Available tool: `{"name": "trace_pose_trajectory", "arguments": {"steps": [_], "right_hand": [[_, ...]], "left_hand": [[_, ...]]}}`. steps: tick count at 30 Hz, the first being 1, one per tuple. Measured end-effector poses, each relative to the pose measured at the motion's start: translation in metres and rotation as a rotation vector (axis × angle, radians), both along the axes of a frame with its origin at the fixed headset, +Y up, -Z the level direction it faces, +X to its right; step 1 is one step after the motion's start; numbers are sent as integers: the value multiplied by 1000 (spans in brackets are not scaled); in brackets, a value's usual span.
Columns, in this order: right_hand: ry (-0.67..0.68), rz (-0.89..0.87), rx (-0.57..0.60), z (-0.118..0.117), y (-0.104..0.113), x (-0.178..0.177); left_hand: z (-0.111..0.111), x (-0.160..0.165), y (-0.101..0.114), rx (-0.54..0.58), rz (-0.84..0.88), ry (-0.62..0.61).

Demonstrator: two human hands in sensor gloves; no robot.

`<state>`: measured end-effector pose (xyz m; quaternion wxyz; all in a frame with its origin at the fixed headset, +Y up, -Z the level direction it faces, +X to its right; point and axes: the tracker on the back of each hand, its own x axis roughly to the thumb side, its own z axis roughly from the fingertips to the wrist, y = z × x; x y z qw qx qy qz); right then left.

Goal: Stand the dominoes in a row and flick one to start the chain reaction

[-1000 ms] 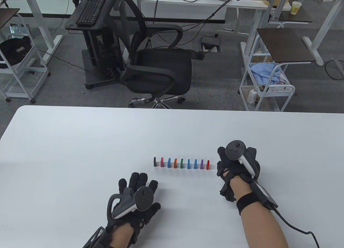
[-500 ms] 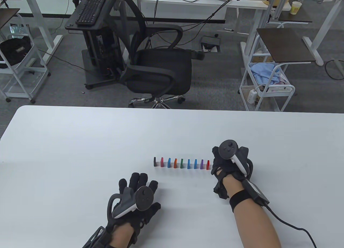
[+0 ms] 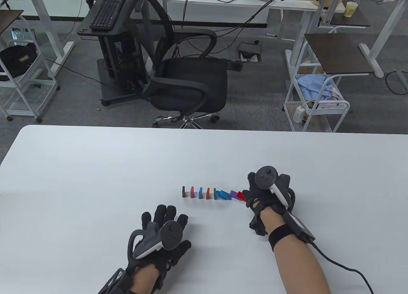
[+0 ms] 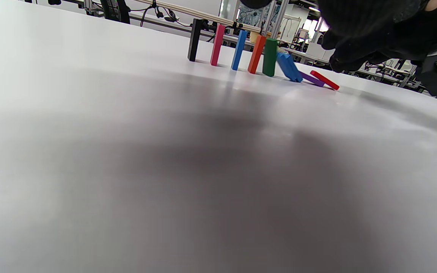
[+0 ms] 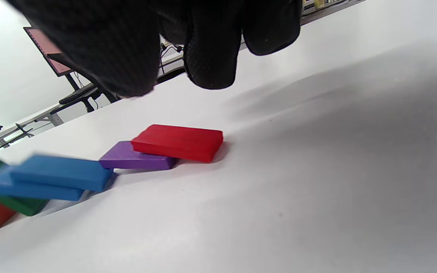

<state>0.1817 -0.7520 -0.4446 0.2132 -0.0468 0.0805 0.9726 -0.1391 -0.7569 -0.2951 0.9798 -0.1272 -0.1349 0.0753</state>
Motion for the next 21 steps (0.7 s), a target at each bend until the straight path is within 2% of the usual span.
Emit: {"name": "trace_pose_trajectory", "arguments": {"steps": [11,21], "right_hand": [[27,-23,1,16,16,16],[104,-6,7,59,49,40]], "left_hand": [[0,1,-1,-7,-2,-6],[0,1,0,-13,3,-5]]}}
